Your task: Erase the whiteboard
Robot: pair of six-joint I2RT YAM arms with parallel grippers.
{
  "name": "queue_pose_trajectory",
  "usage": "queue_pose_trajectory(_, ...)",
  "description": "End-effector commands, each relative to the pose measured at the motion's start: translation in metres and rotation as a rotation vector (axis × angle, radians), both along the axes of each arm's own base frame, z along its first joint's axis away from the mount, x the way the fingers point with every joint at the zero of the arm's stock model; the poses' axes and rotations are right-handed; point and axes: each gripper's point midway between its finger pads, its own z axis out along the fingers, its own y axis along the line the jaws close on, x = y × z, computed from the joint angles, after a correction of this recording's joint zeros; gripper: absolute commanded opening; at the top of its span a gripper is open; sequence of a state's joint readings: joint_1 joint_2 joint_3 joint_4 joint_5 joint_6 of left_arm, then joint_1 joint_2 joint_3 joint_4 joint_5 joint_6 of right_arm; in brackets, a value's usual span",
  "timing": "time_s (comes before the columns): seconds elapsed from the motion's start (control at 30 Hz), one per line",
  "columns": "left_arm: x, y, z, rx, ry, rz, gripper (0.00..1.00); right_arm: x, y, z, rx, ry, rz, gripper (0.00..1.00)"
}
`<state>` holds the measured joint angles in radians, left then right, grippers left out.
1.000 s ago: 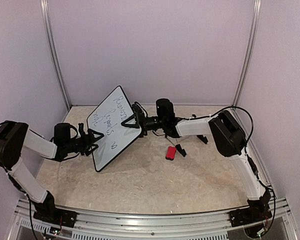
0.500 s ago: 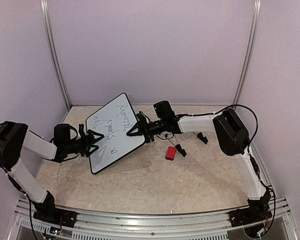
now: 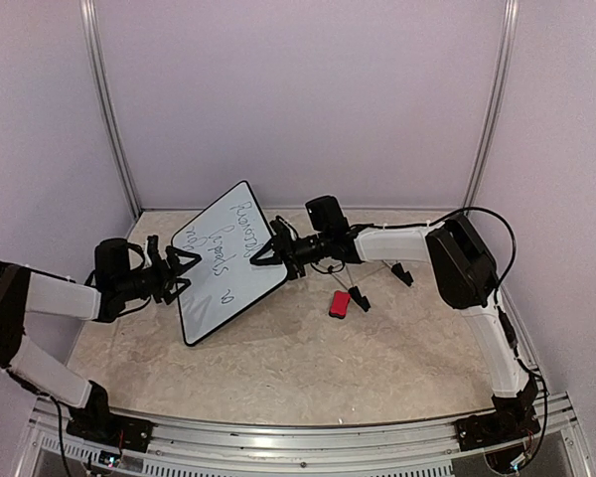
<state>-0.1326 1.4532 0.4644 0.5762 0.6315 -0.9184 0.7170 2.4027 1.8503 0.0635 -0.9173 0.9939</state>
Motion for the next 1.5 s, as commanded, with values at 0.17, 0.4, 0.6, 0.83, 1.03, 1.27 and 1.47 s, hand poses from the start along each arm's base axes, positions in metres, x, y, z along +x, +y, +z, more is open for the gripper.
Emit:
queue_pose_trajectory(0.17,-0.01,0.032,0.044,0.087,-0.031,0.122,0.99,0.017,-0.005,0.094,0.111,-0.179,-0.01,0.0)
queue_pose_trajectory(0.4,-0.025,0.041,0.027,0.086,-0.006,0.167,0.99,0.015,-0.007,0.059,0.039,-0.12,-0.009,0.25)
queue_pose_trajectory(0.6,-0.031,0.032,-0.02,0.075,0.084,0.173,0.99,0.009,-0.006,0.054,0.062,-0.097,0.008,0.25)
queue_pose_trajectory(0.83,-0.026,0.012,-0.055,0.12,0.149,0.14,0.98,0.002,-0.007,0.046,0.054,-0.071,0.038,0.34)
queue_pose_trajectory(1.03,-0.027,0.003,-0.082,0.113,0.199,0.124,0.98,-0.006,-0.008,0.047,0.062,-0.051,0.065,0.49)
queue_pose_trajectory(1.27,-0.033,0.002,-0.099,0.111,0.24,0.12,0.96,-0.007,-0.009,0.058,0.075,-0.063,0.078,0.63)
queue_pose_trajectory(1.47,-0.033,0.007,-0.099,0.119,0.24,0.127,0.95,-0.001,-0.017,0.056,0.034,-0.056,0.061,0.69)
